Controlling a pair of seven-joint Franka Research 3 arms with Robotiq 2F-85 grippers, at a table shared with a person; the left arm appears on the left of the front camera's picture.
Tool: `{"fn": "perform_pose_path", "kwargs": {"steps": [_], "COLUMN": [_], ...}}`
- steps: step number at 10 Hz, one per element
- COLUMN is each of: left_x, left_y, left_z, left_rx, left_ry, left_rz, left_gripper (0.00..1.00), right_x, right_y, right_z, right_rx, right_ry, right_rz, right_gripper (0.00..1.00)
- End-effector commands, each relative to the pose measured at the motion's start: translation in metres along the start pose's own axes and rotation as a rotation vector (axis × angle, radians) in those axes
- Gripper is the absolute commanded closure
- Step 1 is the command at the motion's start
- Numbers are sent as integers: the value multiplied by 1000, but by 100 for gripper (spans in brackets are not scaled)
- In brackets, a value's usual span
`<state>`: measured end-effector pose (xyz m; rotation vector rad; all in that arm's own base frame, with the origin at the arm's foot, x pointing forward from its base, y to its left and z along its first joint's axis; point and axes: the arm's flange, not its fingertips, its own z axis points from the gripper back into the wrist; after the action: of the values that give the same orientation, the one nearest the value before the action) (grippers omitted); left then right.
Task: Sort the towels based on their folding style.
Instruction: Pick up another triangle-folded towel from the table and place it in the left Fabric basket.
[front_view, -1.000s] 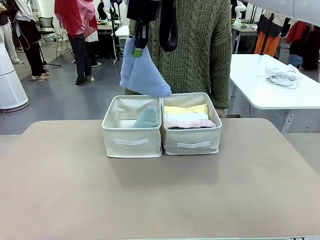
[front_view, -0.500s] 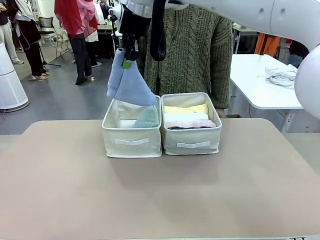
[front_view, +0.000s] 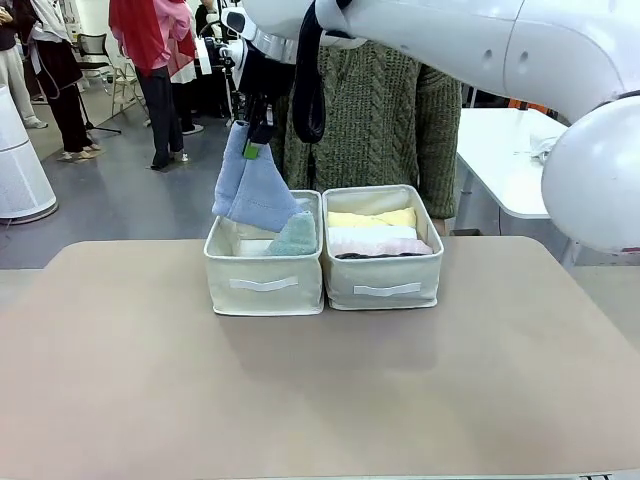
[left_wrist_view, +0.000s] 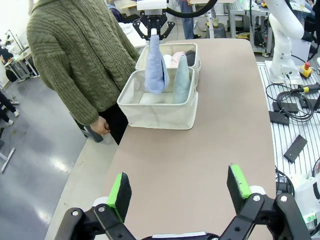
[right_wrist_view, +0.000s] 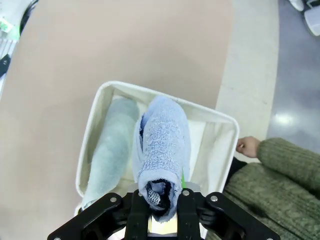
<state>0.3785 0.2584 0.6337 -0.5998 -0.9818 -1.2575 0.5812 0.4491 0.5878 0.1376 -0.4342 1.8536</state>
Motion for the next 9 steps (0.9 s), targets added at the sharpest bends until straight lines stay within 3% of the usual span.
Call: {"fn": "perform_pose_path", "kwargs": {"steps": [1, 3, 4, 9], "left_x": [1, 1, 1, 1], "left_y": [-1, -1, -1, -1], "left_z": [1, 1, 1, 1], "left_rx": [4, 4, 4, 4], "left_ry": [-8, -8, -8, -8], "left_rz": [-5, -5, -5, -5], "left_gripper": [0, 0, 0, 0], "right_x": [12, 11, -4, -7], "right_y": [-26, -29, -3, -6], "right_z": [1, 3, -10, -17], "right_rx": [21, 41, 22, 39], "right_ry": [37, 72, 14, 24], "right_rz": [-52, -167, -45, -87], "right_gripper": [82, 82, 82, 82]}}
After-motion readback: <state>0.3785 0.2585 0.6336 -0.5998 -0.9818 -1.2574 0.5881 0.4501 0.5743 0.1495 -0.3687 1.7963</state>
